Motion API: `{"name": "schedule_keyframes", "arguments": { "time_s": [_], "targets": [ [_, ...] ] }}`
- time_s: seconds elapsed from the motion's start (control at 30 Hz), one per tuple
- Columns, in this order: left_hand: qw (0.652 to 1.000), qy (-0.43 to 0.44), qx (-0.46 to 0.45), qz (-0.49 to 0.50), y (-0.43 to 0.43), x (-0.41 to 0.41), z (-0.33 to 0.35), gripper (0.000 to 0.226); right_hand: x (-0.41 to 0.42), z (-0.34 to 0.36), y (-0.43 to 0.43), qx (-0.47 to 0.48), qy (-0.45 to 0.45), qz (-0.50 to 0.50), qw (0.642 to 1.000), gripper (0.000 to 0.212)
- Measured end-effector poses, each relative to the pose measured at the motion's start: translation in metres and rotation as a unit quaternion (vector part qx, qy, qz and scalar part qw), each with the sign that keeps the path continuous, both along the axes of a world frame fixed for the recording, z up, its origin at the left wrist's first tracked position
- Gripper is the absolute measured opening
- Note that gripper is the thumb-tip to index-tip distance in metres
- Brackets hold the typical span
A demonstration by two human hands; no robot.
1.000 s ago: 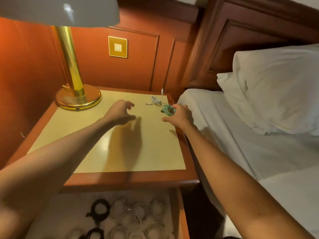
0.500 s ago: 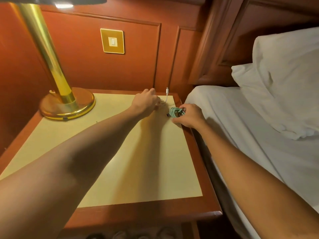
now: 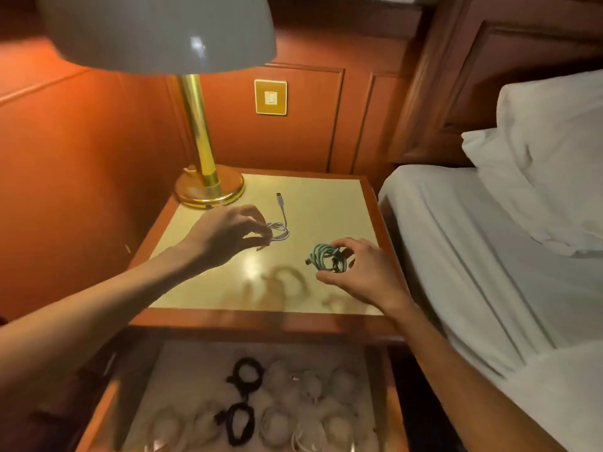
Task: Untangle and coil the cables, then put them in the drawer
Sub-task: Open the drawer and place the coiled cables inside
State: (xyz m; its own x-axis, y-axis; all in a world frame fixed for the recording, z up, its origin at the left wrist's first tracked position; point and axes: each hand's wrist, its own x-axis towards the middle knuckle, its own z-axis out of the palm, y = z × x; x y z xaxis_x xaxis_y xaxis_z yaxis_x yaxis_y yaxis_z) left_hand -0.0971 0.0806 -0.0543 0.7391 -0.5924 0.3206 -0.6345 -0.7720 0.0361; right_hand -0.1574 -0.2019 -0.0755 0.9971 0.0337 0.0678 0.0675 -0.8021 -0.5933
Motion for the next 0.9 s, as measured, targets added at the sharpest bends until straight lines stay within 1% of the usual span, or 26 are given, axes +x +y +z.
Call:
{"name": "schedule_keyframes", "arguments": {
  "time_s": [0.1,0.17,0.23,0.3,0.37,0.4,0.5,0.57,0.63,0.7,0.8,0.9],
  "targets": [
    [0.999,0.023,-0.012,-0.044,0.052,-0.083,-0.008,0.019,-0.059,-0.006,0.051,-0.018,0.025,0.072,0.997,0.070],
    [0.997,0.009,-0.016,-0.077,0.082,-0.131,-0.022,0.016,-0.092,-0.013,0.083,-0.045,0.041,0.116,0.991,0.065],
    [0.996,0.003,0.012,-0.092,0.108,-0.166,-0.047,0.009,-0.117,-0.021,0.113,-0.065,0.044,0.144,0.986,0.054],
    [0.995,0.013,0.058,-0.081,0.127,-0.184,-0.075,0.005,-0.131,-0.035,0.140,-0.104,0.060,0.162,0.979,0.051],
    [0.991,0.045,0.118,-0.039,0.135,-0.187,-0.099,0.008,-0.135,-0.051,0.166,-0.158,0.075,0.165,0.971,0.045],
    [0.984,0.065,0.164,-0.018,0.135,-0.185,-0.108,0.012,-0.135,-0.058,0.176,-0.180,0.084,0.160,0.967,0.042],
    [0.950,0.115,0.287,0.038,0.121,-0.175,-0.124,0.021,-0.129,-0.075,0.199,-0.214,0.112,0.144,0.960,0.039],
    [0.935,0.130,0.326,0.055,0.111,-0.171,-0.124,0.023,-0.123,-0.085,0.208,-0.226,0.126,0.141,0.956,0.033],
    [0.927,0.147,0.337,0.071,0.106,-0.166,-0.129,0.025,-0.118,-0.092,0.212,-0.223,0.140,0.141,0.954,0.028],
    [0.929,0.155,0.327,0.080,0.109,-0.161,-0.136,0.025,-0.114,-0.098,0.215,-0.213,0.153,0.143,0.954,0.027],
    [0.934,0.163,0.305,0.086,0.117,-0.156,-0.145,0.026,-0.110,-0.104,0.215,-0.208,0.164,0.147,0.953,0.029],
    [0.933,0.193,0.293,0.088,0.119,-0.157,-0.139,0.023,-0.110,-0.104,0.212,-0.203,0.167,0.158,0.952,0.036]
  ]
}}
